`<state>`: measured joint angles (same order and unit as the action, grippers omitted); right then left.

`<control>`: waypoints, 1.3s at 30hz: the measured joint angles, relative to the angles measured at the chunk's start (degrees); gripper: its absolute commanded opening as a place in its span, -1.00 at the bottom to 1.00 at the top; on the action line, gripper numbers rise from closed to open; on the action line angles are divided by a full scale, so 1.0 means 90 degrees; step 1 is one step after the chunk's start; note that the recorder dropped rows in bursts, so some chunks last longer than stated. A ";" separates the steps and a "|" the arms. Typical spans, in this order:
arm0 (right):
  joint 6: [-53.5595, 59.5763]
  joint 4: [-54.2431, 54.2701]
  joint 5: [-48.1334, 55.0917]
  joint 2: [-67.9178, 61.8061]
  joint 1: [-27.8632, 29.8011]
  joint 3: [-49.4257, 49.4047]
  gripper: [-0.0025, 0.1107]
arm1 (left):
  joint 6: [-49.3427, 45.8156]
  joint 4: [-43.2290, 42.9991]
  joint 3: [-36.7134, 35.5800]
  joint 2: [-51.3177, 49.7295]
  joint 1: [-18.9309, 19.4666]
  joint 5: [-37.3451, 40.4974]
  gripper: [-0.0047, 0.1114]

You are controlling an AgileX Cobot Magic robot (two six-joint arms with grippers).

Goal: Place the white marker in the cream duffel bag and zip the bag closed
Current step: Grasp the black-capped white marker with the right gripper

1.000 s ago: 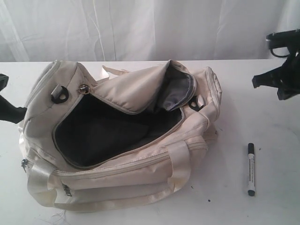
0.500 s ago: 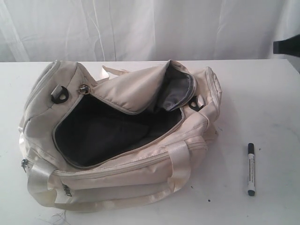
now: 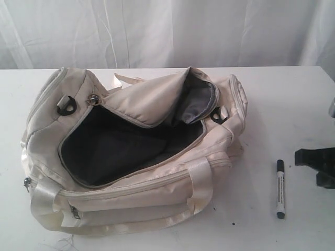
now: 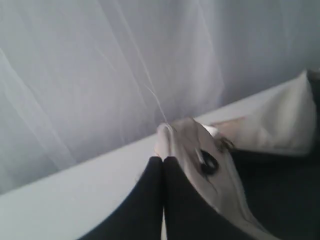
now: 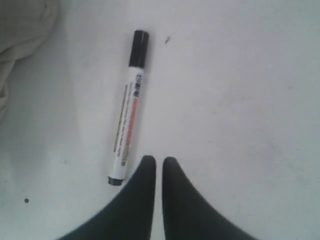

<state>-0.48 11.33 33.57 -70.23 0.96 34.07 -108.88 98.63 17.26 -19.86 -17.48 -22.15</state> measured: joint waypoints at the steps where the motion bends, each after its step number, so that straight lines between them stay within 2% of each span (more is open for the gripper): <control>1: 0.0273 0.0194 0.0000 -0.0087 0.0000 0.0000 -0.58 | 0.0222 0.0015 -0.0206 -0.0014 0.0000 0.0084 -0.92; 6: 0.1434 0.0682 -0.0371 -0.0663 0.0000 0.0036 -0.32 | 0.1166 0.0015 -0.0778 -0.0029 0.0000 0.0165 -0.92; 11: 0.1754 0.0710 -0.0709 -0.1304 0.0000 0.0174 -0.13 | 0.1343 0.0015 -0.0917 -0.0029 0.0000 0.0165 -0.92; 16: 0.1944 0.0728 -0.0192 -0.2044 0.0000 0.0606 0.03 | 0.1368 0.0015 -0.0917 -0.0029 0.0000 0.0191 -0.92; 22: 0.1579 0.0798 0.0100 -0.2478 0.0000 0.1280 0.03 | 0.1368 0.0015 -0.0917 -0.0029 0.0000 0.0224 -0.92; 29: 0.1396 0.0869 0.0592 -0.2982 0.0000 0.1332 0.02 | 0.1382 0.0015 -0.0917 -0.0029 0.0000 0.0222 -0.92; 39: 0.1385 0.1023 0.0473 -0.3099 0.0000 0.1342 0.02 | 0.1385 0.0015 -0.0917 -0.0029 0.0000 0.0222 -0.92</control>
<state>11.99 20.54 37.82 -98.12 0.96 46.15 -96.42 98.77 9.01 -20.13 -17.48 -20.15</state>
